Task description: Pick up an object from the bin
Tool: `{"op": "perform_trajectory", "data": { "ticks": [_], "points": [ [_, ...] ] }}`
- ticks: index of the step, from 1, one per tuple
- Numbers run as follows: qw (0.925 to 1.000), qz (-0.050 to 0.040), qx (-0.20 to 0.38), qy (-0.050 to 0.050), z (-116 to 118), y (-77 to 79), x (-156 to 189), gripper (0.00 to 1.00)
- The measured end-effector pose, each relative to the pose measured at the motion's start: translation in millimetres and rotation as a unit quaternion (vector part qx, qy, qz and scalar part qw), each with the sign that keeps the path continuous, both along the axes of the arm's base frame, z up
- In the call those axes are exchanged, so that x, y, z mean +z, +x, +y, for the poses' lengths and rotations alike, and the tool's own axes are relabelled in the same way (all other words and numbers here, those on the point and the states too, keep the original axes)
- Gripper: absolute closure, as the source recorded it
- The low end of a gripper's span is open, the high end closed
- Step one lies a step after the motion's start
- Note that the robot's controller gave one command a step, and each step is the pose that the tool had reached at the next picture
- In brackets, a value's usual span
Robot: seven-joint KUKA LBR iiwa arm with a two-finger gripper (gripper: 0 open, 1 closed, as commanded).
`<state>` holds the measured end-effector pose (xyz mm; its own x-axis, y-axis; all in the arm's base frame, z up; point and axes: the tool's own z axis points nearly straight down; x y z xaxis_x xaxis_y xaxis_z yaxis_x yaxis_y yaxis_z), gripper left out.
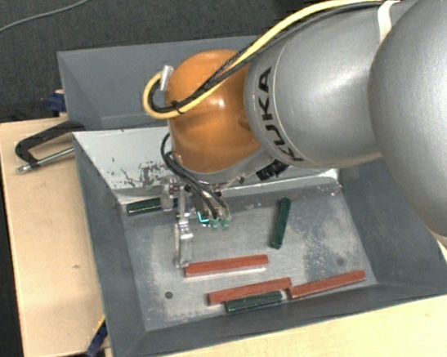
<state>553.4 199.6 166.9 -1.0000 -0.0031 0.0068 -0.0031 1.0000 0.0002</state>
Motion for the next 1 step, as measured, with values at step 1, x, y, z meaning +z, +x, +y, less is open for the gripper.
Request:
{"op": "perform_trajectory", "data": {
  "ticks": [1],
  "points": [
    [1.0,0.0,0.009,-0.001,-85.5,-44.0,-100.3,0.0]
  ]
}}
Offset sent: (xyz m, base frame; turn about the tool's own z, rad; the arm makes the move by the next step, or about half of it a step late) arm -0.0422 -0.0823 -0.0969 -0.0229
